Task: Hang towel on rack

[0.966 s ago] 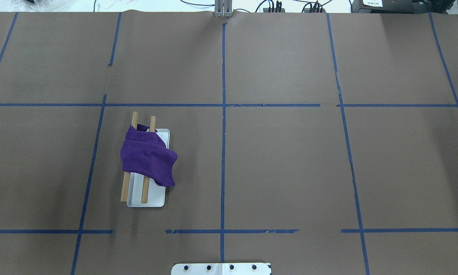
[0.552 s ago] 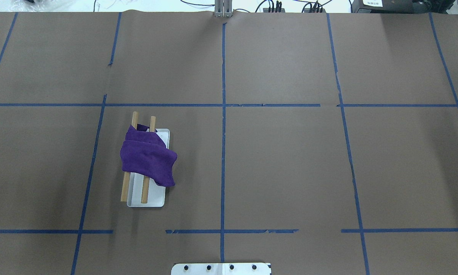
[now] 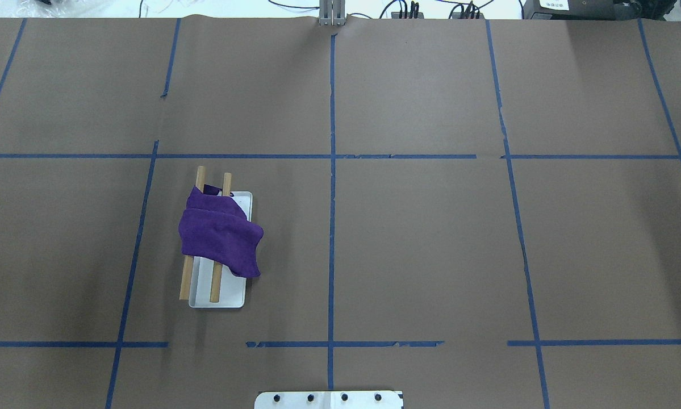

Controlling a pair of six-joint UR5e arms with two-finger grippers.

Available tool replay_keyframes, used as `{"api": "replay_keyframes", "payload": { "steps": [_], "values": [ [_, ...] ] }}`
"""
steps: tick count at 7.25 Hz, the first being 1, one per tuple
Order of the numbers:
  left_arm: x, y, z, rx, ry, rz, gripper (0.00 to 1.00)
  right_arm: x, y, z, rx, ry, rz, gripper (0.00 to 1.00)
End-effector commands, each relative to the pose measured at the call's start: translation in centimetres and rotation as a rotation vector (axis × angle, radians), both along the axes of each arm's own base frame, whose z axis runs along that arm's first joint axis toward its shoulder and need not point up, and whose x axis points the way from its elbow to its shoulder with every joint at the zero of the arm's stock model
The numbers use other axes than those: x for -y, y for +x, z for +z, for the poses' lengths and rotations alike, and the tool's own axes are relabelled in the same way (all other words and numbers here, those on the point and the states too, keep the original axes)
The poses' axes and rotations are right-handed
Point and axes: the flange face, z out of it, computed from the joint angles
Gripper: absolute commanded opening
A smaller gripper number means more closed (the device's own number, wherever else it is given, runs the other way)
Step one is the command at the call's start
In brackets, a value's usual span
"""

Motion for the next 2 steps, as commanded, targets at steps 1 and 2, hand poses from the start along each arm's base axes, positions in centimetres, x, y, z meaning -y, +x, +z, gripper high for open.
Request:
{"api": "replay_keyframes", "payload": {
  "steps": [1,2],
  "values": [
    [0.01,0.00,-0.01,0.000,0.001,0.000,1.00,-0.01,-0.01,0.18,0.001,-0.002,0.000,1.00],
    [0.01,0.00,-0.01,0.000,0.001,0.000,1.00,-0.03,0.03,0.38,-0.005,-0.005,0.000,1.00]
  ]
}}
